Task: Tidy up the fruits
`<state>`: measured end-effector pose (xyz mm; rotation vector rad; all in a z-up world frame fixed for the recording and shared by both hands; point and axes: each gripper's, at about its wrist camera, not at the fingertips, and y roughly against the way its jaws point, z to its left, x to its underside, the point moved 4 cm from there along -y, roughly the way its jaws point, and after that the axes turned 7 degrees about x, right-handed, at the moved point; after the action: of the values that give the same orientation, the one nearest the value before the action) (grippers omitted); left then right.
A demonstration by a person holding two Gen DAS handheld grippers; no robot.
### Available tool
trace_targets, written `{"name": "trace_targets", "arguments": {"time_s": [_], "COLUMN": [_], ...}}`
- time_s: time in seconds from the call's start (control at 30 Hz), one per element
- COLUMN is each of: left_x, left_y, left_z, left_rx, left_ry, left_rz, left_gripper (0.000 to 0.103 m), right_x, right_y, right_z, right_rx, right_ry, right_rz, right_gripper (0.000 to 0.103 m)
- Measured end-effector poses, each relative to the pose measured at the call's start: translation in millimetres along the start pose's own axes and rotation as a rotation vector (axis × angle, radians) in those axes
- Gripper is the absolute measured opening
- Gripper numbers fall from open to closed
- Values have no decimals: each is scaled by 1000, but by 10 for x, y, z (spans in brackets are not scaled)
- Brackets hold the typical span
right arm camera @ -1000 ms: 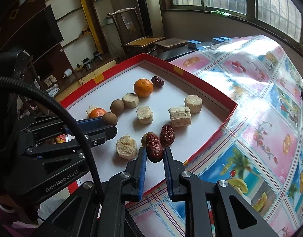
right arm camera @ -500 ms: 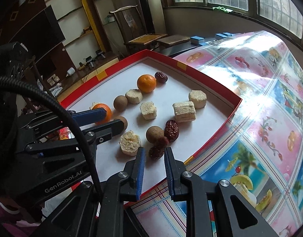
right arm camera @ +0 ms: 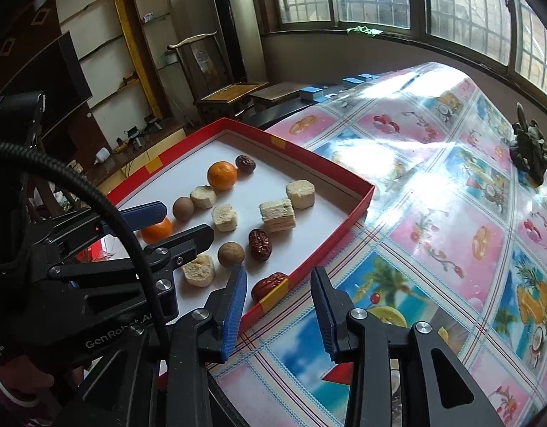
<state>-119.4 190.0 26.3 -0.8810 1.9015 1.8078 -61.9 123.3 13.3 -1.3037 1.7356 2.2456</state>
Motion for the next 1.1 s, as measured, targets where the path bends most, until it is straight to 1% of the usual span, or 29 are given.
{"name": "trace_targets", "arguments": {"time_s": [0.07,0.2,0.23,0.3,0.37,0.43,0.53,0.7,0.83,0.97,1.1], "left_x": [-34,-107,-126,-169,-210,-244,-300,-352,-379,-385,-365], "left_y": [-18,-54,-61,-80,-124,-170,-255,-346,-406,-466,-519], "left_z": [-61,-209,-254,-364,-490,-610,-845,-1199,-1428,-1618,-1738], "left_rx": [0,22,29,52,68,77,123,128,138,146,147], "left_ry": [-6,-11,-14,-17,-28,-42,-51,-102,-134,-158,-175], "left_rz": [-5,-20,-26,-35,-33,-28,-17,-18,-14,-1,13], "left_gripper": [54,64,65,65,65,65,65,65,65,65,65], "right_x": [8,35,44,74,96,135,212,343,452,540,597], "right_y": [30,89,114,164,205,258,325,410,475,511,540], "right_z": [-56,-228,-293,-440,-573,-714,-920,-1300,-1556,-1747,-1863], "right_rx": [20,65,75,109,150,170,202,270,300,322,339], "right_ry": [-9,-43,-58,-83,-104,-133,-175,-236,-292,-335,-345], "right_rz": [-8,-24,-28,-33,-40,-44,-48,-42,-41,-36,-41], "right_gripper": [38,40,40,46,47,47,47,47,47,48,48]}}
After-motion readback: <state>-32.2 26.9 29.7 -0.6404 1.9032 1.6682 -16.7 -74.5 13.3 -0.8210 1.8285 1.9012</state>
